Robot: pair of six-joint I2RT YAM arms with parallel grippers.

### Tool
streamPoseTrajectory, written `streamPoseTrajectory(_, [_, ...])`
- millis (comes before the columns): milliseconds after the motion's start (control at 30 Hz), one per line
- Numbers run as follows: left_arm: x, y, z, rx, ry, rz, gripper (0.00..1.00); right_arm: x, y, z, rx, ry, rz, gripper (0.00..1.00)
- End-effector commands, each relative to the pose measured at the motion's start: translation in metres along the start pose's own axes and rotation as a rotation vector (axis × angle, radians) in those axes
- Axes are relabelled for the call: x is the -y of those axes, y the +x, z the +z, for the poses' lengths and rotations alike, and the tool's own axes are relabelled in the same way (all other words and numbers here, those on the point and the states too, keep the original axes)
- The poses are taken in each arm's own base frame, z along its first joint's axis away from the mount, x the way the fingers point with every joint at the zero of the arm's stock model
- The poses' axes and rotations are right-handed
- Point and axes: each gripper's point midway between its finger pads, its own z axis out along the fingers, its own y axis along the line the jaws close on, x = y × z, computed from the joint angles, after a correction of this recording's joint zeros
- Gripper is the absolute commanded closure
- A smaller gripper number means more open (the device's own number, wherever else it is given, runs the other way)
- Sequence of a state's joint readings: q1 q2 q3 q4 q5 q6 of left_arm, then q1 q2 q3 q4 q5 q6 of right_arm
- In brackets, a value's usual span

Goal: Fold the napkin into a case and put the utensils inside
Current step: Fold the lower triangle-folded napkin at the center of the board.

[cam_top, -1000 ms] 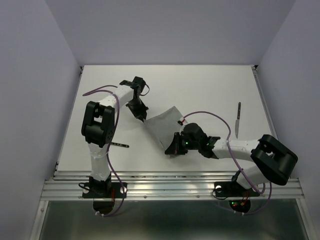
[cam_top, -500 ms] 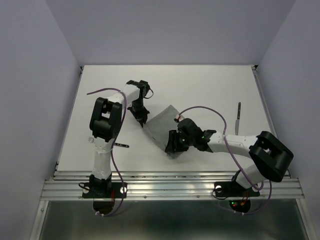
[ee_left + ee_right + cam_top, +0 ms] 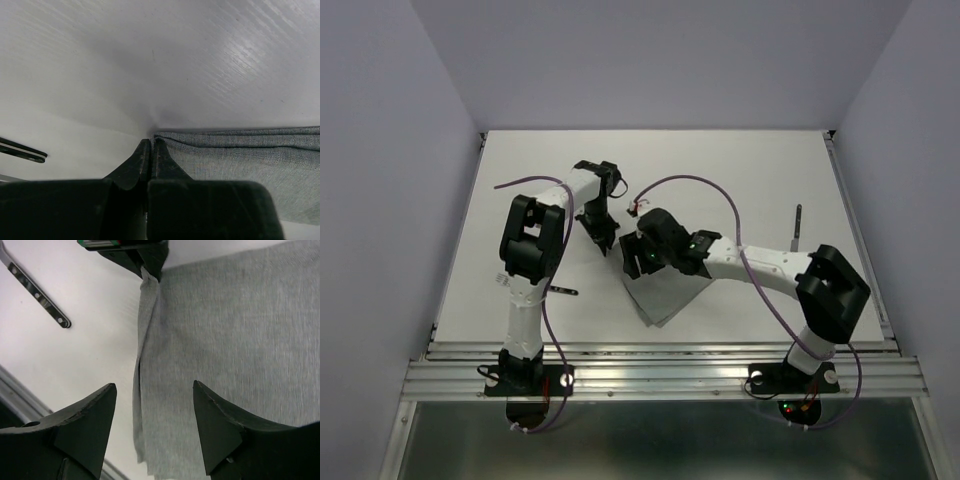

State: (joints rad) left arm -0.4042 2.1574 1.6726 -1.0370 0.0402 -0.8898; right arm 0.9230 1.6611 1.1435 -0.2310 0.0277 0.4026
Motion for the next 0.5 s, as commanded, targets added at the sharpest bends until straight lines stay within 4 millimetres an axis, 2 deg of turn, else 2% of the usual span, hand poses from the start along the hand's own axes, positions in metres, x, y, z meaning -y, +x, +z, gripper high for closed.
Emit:
streamPoseTrajectory(0, [-0.004, 0.002, -0.025, 0.025, 0.011, -0.012, 1.0, -0.005, -0.022, 0.02, 0.06, 0.089, -0.187, 0.3])
streamPoseTrajectory(67, [-0.003, 0.002, -0.026, 0.021, 0.013, -0.01, 1.0, -0.01, -0.026, 0.029, 0.078, 0.106, -0.222, 0.29])
streamPoseTrajectory(200, [-0.004, 0.002, -0.027, 0.024, 0.015, -0.01, 1.0, -0.023, -0.023, 0.051, 0.096, 0.114, -0.278, 0.28])
streamPoseTrajectory(400, [-0.006, 0.004, -0.027, 0.021, 0.013, -0.009, 1.0, -0.015, -0.024, 0.068, 0.158, 0.167, -0.303, 0.28])
streamPoseTrajectory(467, [-0.006, 0.004, -0.026, 0.021, 0.013, -0.009, 1.0, -0.014, -0.018, 0.074, 0.156, 0.181, -0.326, 0.29])
